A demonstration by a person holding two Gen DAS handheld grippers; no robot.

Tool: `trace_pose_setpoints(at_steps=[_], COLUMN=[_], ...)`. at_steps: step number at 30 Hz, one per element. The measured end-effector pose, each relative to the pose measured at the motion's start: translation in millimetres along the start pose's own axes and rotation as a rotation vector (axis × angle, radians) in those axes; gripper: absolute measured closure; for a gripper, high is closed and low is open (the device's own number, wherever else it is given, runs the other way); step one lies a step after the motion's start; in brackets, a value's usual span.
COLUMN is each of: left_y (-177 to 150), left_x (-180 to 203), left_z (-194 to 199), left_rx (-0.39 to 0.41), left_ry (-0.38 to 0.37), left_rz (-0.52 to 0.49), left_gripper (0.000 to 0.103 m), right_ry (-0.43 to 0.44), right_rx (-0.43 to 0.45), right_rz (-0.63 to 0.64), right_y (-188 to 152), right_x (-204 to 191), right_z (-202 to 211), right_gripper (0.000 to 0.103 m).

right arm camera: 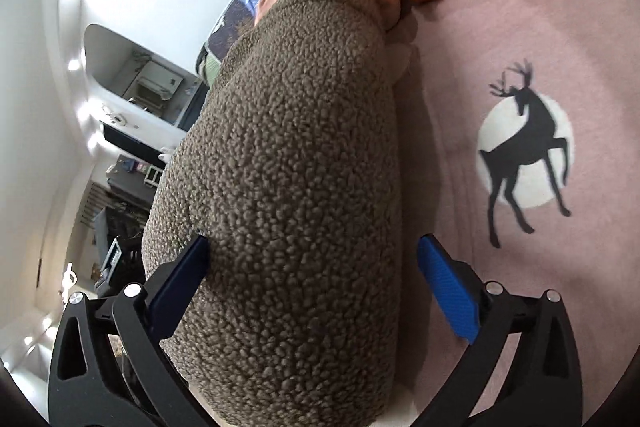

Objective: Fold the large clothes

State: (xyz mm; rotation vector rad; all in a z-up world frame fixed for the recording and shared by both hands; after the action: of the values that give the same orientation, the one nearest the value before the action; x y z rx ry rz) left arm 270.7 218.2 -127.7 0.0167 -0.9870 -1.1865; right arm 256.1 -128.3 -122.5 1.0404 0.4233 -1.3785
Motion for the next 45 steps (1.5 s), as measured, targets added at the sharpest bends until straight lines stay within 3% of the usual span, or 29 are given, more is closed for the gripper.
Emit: trace_pose_setpoints(at_steps=[3,8,13,24,27,29,35,45], left_y=[-4,-10,-18,-10,-11,-14,-29,-34], left_x=[-9,-22,-27,-11,-5,1,33,72], left_z=[-8,-24,-38,-61,-60,-55,-26,13], left_rx=[-0.028,-0.084,-0.141,-0.144,-0.145,-0.147,-0.141,-0.097], left_ry=[-0.021,-0.147,-0.281,-0.336,-0.368,-0.403,-0.495,-0.485], left_rz=[0.039,0.15,0.231,0.234,0.226,0.218,0.168,0.089], left_gripper=[0.002,0.002,0.002,0.002,0.003,0.007,0.008,0.008], right_ry=[0.058,0.159,0.187,0.25,0.271,0.304,0.367,0.39], right_rx=[-0.025,-0.083,-0.106,-0.13,-0.099,-0.067,-0.034,0.01], right_rz=[-0.027,-0.082,-0.088,-0.109,-0.082,-0.061,0.005,0.07], right_y=[-1,-1,4,22,22,16,1,-7], right_x=[2,7,3,-5,-10,-18,-48,-74], right_z=[-6,-20,-31,-56,-55,-47,-16,18], right_gripper=[0.001,0.001,0.001,0.001,0.002,0.006,0.006,0.006])
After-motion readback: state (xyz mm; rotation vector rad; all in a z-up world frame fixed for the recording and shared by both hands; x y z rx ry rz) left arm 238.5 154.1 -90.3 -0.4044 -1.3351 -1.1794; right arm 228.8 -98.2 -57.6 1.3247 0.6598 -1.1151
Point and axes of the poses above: each gripper's, at about its wrist camera, not at the fingertips, and z roughly against the way its jaws point, x to its right, y to its top, the point moved 8 cm from there along -z, roughly the way its jaws point, and after that the axes turned 2 degrees about -y, right-handed, at the moved point
